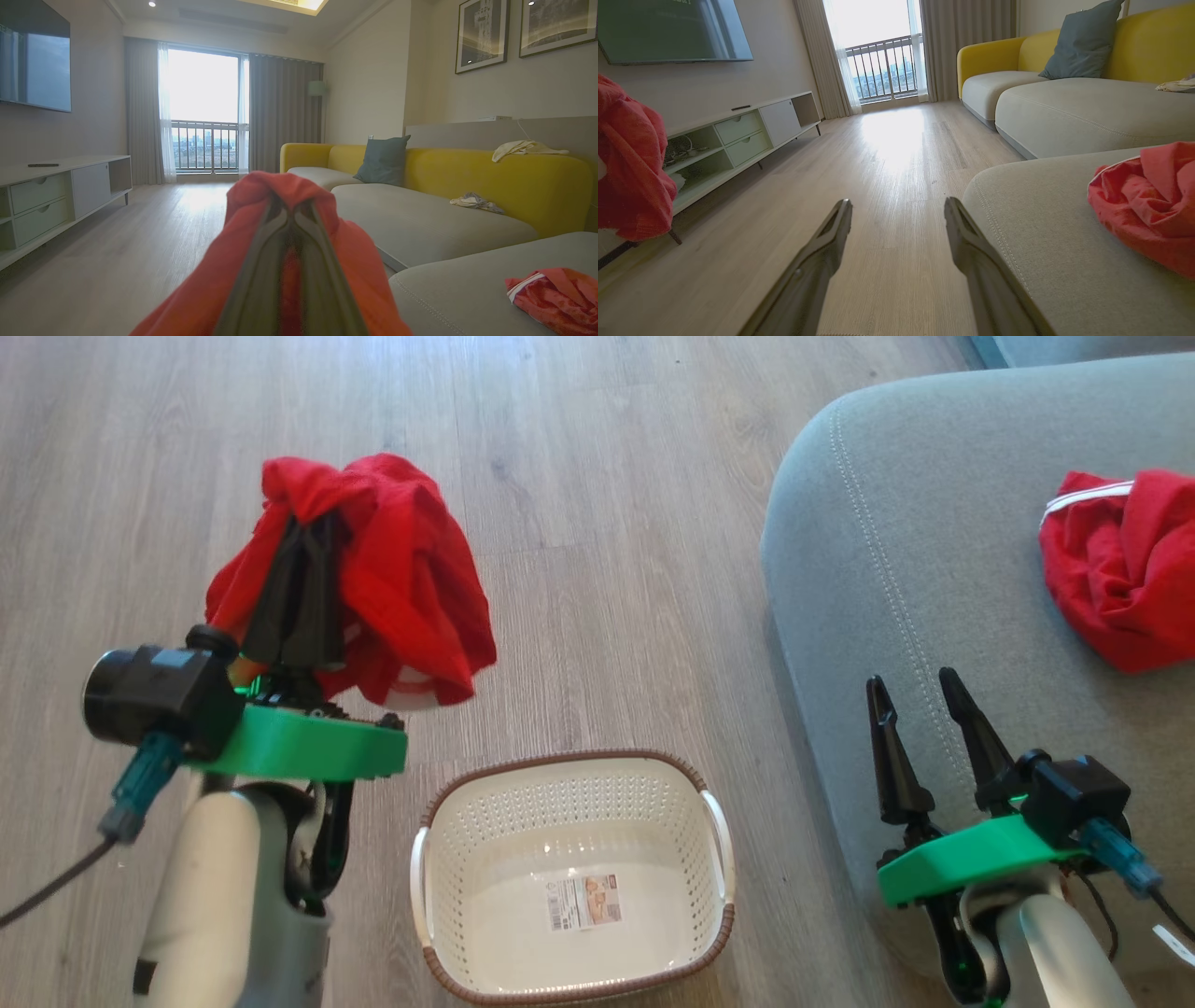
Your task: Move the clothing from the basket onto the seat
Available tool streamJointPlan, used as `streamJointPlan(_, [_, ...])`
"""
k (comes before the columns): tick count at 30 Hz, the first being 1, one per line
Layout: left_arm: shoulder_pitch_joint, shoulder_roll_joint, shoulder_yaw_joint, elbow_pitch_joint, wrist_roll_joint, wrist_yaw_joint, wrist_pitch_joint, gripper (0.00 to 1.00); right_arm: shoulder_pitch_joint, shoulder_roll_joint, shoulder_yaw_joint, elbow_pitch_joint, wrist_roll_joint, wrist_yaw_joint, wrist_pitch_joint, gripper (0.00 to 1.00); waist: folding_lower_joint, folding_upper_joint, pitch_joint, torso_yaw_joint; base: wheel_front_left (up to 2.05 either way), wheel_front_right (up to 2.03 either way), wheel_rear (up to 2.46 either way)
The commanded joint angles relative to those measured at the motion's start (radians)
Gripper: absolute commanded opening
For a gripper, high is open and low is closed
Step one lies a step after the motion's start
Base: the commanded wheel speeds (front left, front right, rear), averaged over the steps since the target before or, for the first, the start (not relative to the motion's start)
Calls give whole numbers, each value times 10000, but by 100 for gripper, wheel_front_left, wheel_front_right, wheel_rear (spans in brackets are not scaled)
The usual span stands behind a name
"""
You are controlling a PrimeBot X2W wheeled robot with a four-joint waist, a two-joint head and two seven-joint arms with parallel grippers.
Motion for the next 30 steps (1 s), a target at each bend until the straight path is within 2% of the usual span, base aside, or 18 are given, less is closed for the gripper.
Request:
streamJointPlan(1, [-282, 102, 203, -610, 7, -41, -95, 0, -124, -10, 251, -348, 67, -2, -65, 100, 1, 0, -17, 29, 0, 0, 0])
streamJointPlan(5, [-166, 101, -74, -1150, -62, -247, -95, 0, -49, 18, 358, -391, 116, -2, -65, 100, 1, 0, -44, 90, 0, 0, 0])
streamJointPlan(7, [-46, 100, -457, -1424, -153, -494, -95, 0, -14, 48, 433, -428, 123, -2, -65, 100, 1, 0, -43, 141, 0, 0, 0])
streamJointPlan(16, [171, 100, -2002, -1185, -140, -1086, -95, 0, -96, 108, 422, -544, 142, -2, -65, 100, 1, 0, 49, 184, 0, 0, 0])
streamJointPlan(23, [205, 99, -3115, -1033, -90, -1222, -95, 0, -94, 127, 404, -597, 134, -2, -65, 100, 1, 0, 33, 201, 0, 0, 0])
streamJointPlan(30, [182, 99, -3356, -930, -189, -1235, -95, 0, -81, 133, 356, -604, 122, -2, -65, 100, 1, 0, 4, 212, 0, 0, 0])
